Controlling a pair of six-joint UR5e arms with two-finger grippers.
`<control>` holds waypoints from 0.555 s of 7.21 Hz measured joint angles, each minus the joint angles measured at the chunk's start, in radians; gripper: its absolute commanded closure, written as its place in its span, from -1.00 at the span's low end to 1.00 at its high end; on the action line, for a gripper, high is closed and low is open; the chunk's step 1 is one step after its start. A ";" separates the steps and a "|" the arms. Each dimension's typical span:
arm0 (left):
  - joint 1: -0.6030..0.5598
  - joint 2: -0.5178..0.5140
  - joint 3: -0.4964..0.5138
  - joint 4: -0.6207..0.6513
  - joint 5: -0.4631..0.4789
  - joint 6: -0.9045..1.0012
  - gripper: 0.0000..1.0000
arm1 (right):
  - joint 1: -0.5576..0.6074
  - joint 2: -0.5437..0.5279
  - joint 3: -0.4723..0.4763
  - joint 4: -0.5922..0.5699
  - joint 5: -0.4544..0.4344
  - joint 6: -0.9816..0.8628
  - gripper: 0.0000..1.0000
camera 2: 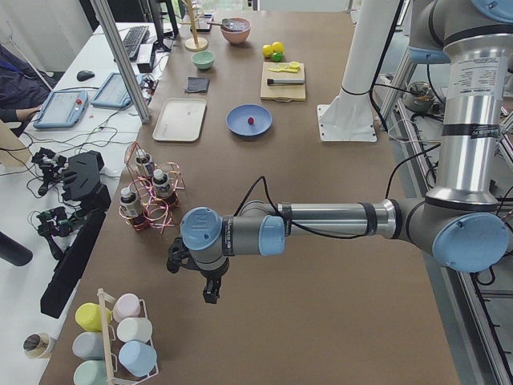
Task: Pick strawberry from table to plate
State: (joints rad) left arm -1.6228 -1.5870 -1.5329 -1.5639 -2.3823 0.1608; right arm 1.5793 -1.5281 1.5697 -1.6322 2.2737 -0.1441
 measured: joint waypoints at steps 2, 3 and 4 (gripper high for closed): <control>0.000 0.001 0.000 0.000 0.000 0.000 -0.96 | 0.001 -0.008 0.000 0.000 0.012 0.005 -1.00; -0.002 0.001 -0.001 0.001 0.000 0.000 -0.96 | 0.001 -0.010 0.000 0.000 0.014 0.005 -1.00; -0.003 0.001 -0.001 0.002 0.000 0.000 -0.96 | 0.001 -0.011 0.000 0.000 0.015 0.005 -1.00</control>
State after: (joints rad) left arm -1.6259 -1.5857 -1.5338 -1.5623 -2.3826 0.1611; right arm 1.5800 -1.5392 1.5694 -1.6322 2.2884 -0.1394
